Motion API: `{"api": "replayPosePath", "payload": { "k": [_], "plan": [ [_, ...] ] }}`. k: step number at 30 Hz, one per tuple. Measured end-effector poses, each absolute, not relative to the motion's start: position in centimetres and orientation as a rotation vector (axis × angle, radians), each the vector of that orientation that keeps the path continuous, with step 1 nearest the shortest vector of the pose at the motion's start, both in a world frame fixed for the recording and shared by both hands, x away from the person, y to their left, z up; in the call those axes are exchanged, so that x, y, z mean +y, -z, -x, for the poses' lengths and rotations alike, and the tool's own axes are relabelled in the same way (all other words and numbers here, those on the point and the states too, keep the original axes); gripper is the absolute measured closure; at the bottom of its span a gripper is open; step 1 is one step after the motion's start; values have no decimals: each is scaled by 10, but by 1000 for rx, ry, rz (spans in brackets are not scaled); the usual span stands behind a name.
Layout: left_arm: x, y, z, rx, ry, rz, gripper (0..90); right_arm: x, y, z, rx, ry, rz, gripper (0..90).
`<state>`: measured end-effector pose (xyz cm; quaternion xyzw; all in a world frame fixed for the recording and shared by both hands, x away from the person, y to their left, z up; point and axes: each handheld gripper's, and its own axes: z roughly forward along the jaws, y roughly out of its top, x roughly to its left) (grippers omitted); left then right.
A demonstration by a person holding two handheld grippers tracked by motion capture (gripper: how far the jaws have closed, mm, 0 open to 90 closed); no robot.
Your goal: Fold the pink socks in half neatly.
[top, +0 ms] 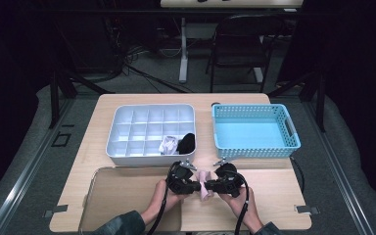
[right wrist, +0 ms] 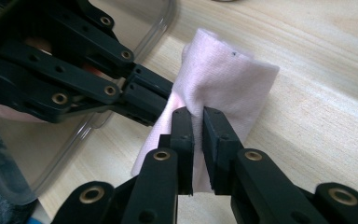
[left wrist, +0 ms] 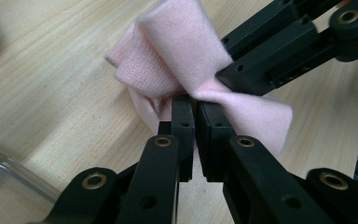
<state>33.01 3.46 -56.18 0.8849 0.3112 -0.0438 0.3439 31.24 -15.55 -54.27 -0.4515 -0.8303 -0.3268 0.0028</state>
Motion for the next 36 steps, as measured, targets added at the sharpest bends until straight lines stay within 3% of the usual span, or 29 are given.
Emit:
{"api": "replayPosePath", "payload": {
  "k": [13,22,25,30,36],
  "plan": [
    [49,537,-332,827,41,-2257,829,-148,548,-313,-2650,1004,1404,831],
    [44,536,-340,833,77,-2194,803,-138,553,-314,-2691,943,1413,837],
    [43,537,-343,860,50,-2200,750,-135,554,-313,-2683,954,1449,838],
    [40,545,-351,947,43,-2200,563,-136,554,-313,-2703,935,1422,838],
    [38,555,-356,981,54,-2233,539,-136,553,-312,-2714,954,1419,824]
  ]
}}
